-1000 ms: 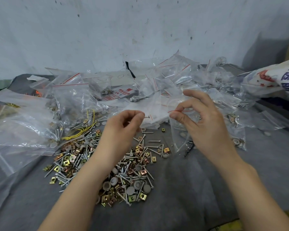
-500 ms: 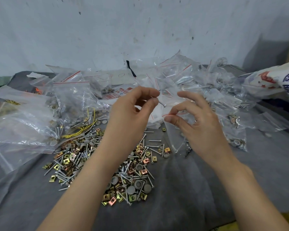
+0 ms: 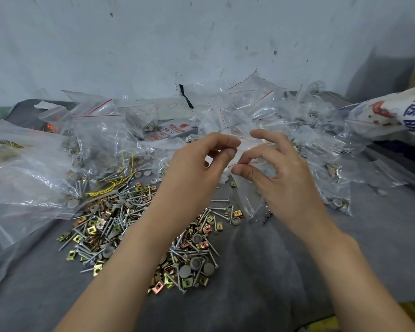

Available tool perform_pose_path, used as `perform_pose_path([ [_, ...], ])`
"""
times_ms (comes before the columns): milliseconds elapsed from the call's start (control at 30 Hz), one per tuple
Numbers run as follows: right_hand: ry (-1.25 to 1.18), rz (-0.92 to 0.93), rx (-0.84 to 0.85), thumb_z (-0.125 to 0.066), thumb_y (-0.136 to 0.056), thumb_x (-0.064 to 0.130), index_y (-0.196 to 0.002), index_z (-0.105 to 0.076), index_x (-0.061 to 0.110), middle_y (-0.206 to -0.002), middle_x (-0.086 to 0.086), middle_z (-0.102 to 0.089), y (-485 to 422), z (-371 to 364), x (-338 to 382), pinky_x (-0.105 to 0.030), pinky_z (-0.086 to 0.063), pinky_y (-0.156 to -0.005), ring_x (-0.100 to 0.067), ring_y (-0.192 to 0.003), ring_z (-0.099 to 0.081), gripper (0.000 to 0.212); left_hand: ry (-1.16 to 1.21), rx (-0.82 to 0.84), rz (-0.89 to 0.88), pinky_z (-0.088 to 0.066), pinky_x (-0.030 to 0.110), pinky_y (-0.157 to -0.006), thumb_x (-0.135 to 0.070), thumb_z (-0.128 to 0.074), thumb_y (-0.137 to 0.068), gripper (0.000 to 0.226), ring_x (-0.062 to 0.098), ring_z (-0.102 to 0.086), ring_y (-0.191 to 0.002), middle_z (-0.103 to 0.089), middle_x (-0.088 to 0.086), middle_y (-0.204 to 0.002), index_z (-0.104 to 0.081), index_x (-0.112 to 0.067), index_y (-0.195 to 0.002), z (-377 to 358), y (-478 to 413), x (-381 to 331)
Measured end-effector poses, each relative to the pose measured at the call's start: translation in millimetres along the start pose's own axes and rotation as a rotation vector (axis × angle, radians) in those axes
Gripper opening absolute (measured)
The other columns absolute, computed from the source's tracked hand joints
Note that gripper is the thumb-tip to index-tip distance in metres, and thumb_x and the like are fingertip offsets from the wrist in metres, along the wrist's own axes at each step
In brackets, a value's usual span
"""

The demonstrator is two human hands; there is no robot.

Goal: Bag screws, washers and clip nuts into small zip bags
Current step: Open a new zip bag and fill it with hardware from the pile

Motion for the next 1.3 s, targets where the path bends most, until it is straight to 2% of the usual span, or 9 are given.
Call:
perform_pose_path([
  [267,0.013,0.0,-0.002,-0.064,-0.081,0.06,-0.093,-0.065,0.039,-0.135,0.022,-0.048,0,0,-1,0.0,-0.032,-0.089,0.018,-0.113,-0.047,0.023,-0.014,-0.024,-0.009,-0.049,0.027,-0.078,-0.026,-0.056,-0.099,0.016,0.001,-0.062,-0.094,-0.07,-0.018,-0.097,-0.07,-0.03,-0.107,1,2,1],
  [433,0.0,0.001,-0.016,-0.065,-0.081,0.058,-0.093,-0.065,0.039,-0.13,0.027,-0.048,0,2,-1,0.0,-0.032,-0.09,0.019,-0.113,-0.047,0.022,0.019,-0.1,0.025,-0.05,0.016,-0.072,-0.029,-0.053,-0.101,0.016,0.002,-0.063,-0.092,-0.069,-0.017,-0.099,-0.064,-0.036,-0.11,10,3,8],
  [567,-0.02,0.003,-0.027,-0.066,-0.081,0.056,-0.09,-0.067,0.038,-0.128,0.031,-0.047,0,4,0,-0.003,-0.035,-0.09,0.02,-0.113,-0.047,0.02,-0.106,0.003,0.169,-0.049,0.012,-0.068,-0.029,-0.051,-0.1,0.018,-0.002,-0.061,-0.086,-0.068,-0.014,-0.097,-0.061,-0.035,-0.113,16,5,28],
  [667,-0.043,-0.016,-0.035,-0.067,-0.08,0.056,-0.083,-0.068,0.037,-0.129,0.032,-0.047,0,5,-1,-0.022,-0.047,-0.094,0.018,-0.116,-0.047,0.02,-0.278,0.19,0.223,-0.049,0.014,-0.068,-0.031,-0.051,-0.1,0.019,-0.005,-0.061,-0.08,-0.067,-0.016,-0.097,-0.063,-0.033,-0.115,14,12,41],
  [767,-0.076,-0.053,-0.027,-0.07,-0.081,0.053,-0.085,-0.07,0.033,-0.133,0.032,-0.046,1,6,-2,-0.05,-0.058,-0.079,0.015,-0.12,-0.046,0.02,-0.42,0.349,0.208,-0.042,0.01,-0.07,-0.032,-0.05,-0.1,0.02,-0.009,-0.056,-0.081,-0.063,-0.02,-0.096,-0.064,-0.031,-0.115,7,21,47],
  [1000,-0.08,-0.04,-0.04,-0.07,-0.082,0.051,-0.088,-0.068,0.035,-0.133,0.032,-0.045,1,7,-1,-0.051,-0.059,-0.08,0.02,-0.118,-0.044,0.017,-0.694,0.456,0.127,-0.045,0.038,-0.095,-0.04,-0.046,-0.101,0.025,0.014,-0.055,-0.107,-0.063,-0.009,-0.113,-0.062,-0.029,-0.116,-12,34,51],
  [1100,-0.075,-0.022,-0.049,-0.07,-0.083,0.05,-0.085,-0.068,0.035,-0.131,0.029,-0.047,0,6,-2,-0.044,-0.058,-0.085,0.02,-0.116,-0.045,0.015,-0.772,0.441,0.095,-0.04,0.036,-0.093,-0.043,-0.043,-0.101,0.027,0.019,-0.051,-0.109,-0.059,-0.005,-0.111,-0.063,-0.032,-0.116,-24,37,50],
  [1200,-0.031,0.017,-0.055,-0.068,-0.083,0.051,-0.084,-0.067,0.036,-0.131,0.018,-0.05,-1,7,-3,-0.007,-0.038,-0.096,0.022,-0.114,-0.045,0.014,-0.846,0.396,0.093,-0.037,0.036,-0.091,-0.043,-0.04,-0.102,0.031,0.021,-0.052,-0.11,-0.059,-0.004,-0.111,-0.065,-0.03,-0.115,-37,37,50],
  [1300,-0.003,0.018,-0.061,-0.068,-0.083,0.048,-0.086,-0.066,0.037,-0.132,0.012,-0.051,-2,9,-5,0.001,-0.028,-0.093,0.022,-0.114,-0.045,0.012,-0.898,0.35,0.11,-0.036,0.037,-0.094,-0.044,-0.039,-0.102,0.032,0.023,-0.052,-0.112,-0.059,-0.002,-0.115,-0.063,-0.026,-0.114,-45,38,51],
])
Point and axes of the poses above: each hand's wrist, its own y-axis away from the middle knuckle, its own z-axis out of the back of the hand, x = y × z, the point moved 1 cm from there along -y, towards the middle knuckle
